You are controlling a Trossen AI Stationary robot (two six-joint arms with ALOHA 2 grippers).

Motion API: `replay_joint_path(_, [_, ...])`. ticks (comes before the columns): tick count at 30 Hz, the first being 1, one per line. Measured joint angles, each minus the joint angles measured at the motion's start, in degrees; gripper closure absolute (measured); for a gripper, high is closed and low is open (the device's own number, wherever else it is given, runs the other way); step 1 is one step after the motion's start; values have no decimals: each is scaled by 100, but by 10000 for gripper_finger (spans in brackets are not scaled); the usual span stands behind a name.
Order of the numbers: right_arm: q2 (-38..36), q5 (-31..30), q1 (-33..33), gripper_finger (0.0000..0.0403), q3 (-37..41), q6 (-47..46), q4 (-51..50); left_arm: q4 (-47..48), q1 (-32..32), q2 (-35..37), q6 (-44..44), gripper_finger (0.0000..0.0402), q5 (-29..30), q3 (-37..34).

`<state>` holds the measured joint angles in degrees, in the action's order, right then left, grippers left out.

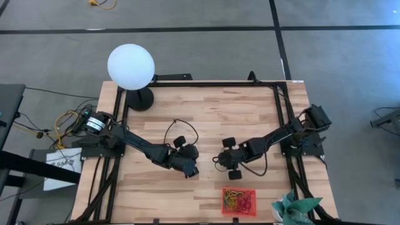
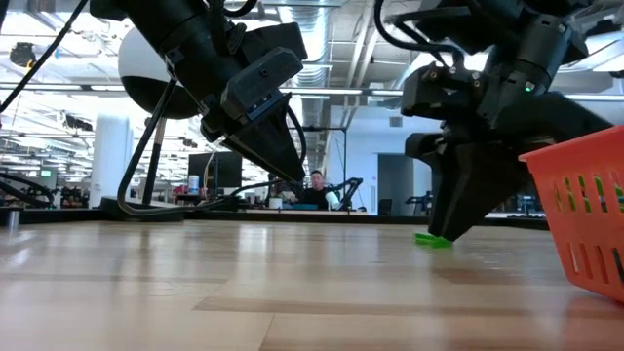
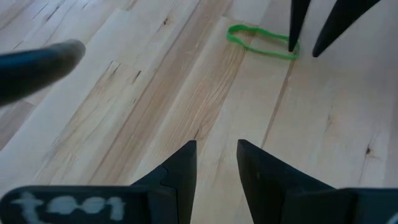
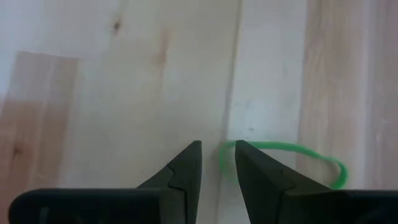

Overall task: Pick and place items into bin
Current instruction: Put the green rubber band into the orange bin

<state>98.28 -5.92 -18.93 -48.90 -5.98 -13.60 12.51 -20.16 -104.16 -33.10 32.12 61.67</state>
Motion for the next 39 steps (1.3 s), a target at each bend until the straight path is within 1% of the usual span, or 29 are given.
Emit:
replay_joint_path(5, [0,8,-61,310,-1,1,-51,0,-2,0,4,295,-1,0])
replay_joint_path(11, [-2,1,66,310,-1,-2,-48,0,0,0,17,295,-13,0])
replay_joint_path(19, [355,241,178,310,-25,-1,82,2,-2,0,33,295,-33,0])
replay_joint_path(23, [431,101,180,310,-34,-4,79,2,-2,0,38,295,-34,0])
replay_joint_path(25, [400,132,193,313,-25,-2,84,2,-2,0,39,295,-33,0])
replay_joint_path(28, [271,173,193,335,-14,-3,103,2,0,0,59,295,-33,0])
replay_joint_path(32, [-45,179,76,390,25,-4,-43,0,-2,0,59,295,-22,0])
replay_joint_path(36, [-531,149,-248,396,-223,-4,14,2,-2,0,59,295,-20,0])
replay_joint_path(39, [-895,147,-650,400,-613,-130,-411,2,-2,0,59,295,-21,0])
